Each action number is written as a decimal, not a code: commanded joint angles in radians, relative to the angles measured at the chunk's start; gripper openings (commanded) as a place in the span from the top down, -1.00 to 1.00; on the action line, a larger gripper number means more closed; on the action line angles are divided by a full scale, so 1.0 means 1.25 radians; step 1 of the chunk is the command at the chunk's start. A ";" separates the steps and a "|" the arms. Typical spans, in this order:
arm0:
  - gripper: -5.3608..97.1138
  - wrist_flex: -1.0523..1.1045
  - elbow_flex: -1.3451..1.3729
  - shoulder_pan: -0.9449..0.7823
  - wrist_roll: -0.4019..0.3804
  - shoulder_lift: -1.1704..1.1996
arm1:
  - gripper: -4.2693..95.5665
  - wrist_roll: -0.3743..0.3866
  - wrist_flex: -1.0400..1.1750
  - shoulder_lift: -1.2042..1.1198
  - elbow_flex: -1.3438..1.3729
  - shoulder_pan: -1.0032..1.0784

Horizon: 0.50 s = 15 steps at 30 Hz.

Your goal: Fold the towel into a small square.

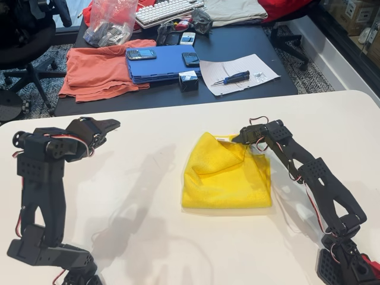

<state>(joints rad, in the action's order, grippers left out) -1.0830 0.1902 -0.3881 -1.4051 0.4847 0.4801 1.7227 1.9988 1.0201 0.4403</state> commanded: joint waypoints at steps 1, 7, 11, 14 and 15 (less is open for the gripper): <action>0.46 -0.004 -0.018 0.005 -0.023 0.000 | 0.49 -0.001 -0.002 0.004 -0.015 0.004; 0.54 -0.002 -0.017 0.000 -0.106 -0.010 | 0.49 -0.006 -0.004 0.002 -0.022 0.004; 0.89 -0.015 -0.011 -0.018 -0.153 -0.010 | 0.49 -0.006 -0.004 0.007 -0.025 0.004; 0.90 -0.017 -0.013 -0.032 -0.129 -0.009 | 0.49 -0.004 -0.004 0.011 -0.025 0.004; 0.86 -0.018 -0.011 -0.033 -0.113 -0.002 | 0.49 -0.001 -0.004 0.012 -0.025 0.004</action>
<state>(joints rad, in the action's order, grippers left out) -1.0968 0.1764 -0.4264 -1.5570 0.4679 0.4694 1.7227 1.9988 1.0140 0.4387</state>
